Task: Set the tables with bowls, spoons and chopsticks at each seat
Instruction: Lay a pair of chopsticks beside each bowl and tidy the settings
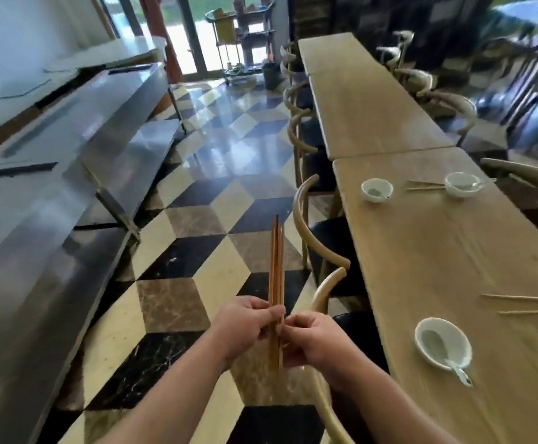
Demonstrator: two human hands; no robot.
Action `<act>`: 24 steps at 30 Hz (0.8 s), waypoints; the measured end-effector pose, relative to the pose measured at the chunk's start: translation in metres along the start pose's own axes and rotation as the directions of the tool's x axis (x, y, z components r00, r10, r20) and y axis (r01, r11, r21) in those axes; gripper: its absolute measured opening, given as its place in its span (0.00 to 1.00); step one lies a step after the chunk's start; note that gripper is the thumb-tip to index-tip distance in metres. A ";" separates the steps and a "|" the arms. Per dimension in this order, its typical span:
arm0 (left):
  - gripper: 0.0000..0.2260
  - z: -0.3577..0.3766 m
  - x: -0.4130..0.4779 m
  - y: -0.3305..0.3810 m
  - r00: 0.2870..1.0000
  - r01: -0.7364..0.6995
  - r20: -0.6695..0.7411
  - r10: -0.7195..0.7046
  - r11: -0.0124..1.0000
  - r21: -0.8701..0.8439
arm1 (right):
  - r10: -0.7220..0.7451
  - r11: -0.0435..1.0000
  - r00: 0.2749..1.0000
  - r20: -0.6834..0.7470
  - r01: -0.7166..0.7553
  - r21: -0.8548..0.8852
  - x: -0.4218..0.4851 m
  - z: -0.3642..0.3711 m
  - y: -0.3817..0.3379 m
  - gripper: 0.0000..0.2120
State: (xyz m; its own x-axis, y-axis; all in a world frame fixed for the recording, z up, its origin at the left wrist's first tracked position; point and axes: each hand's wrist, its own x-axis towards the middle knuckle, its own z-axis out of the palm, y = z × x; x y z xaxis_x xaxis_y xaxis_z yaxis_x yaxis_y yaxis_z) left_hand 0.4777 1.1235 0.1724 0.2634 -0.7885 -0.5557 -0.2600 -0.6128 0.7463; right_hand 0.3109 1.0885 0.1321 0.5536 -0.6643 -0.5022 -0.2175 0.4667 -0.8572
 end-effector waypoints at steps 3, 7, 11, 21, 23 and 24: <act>0.10 0.000 0.042 0.026 0.980 -0.100 0.179 0.087 0.993 0.063 | -0.024 0.996 0.988 -0.155 0.037 0.078 0.011 -0.009 -0.010 0.10; 0.10 0.001 0.081 0.052 0.887 -0.235 0.425 0.181 0.969 0.079 | -0.021 0.976 0.919 -0.394 0.104 0.190 0.009 -0.010 -0.023 0.10; 0.10 0.021 0.101 0.073 0.773 -0.359 0.603 0.196 0.919 0.162 | 0.068 0.932 0.811 -0.582 0.156 0.327 -0.003 0.002 -0.015 0.09; 0.08 0.141 0.086 0.086 0.492 -0.508 0.870 0.020 0.819 0.268 | 0.270 0.788 0.459 -0.846 0.399 0.468 -0.059 -0.009 0.054 0.07; 0.09 0.167 0.087 0.084 0.481 -0.513 0.876 -0.009 0.808 0.290 | 0.319 0.773 0.406 -0.857 0.412 0.483 -0.061 -0.021 0.073 0.06; 0.10 0.184 0.090 0.083 0.475 -0.527 0.879 -0.020 0.794 0.303 | 0.350 0.759 0.376 -0.858 0.423 0.495 -0.062 -0.031 0.086 0.06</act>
State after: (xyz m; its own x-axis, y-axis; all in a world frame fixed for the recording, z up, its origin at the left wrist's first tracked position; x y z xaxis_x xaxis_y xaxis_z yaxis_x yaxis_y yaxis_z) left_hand 0.3089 0.9927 0.1167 -0.6864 -0.4082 -0.6018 -0.6269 -0.0872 0.7742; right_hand 0.2331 1.1519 0.0856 -0.5573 -0.5878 -0.5864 0.4666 0.3625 -0.8068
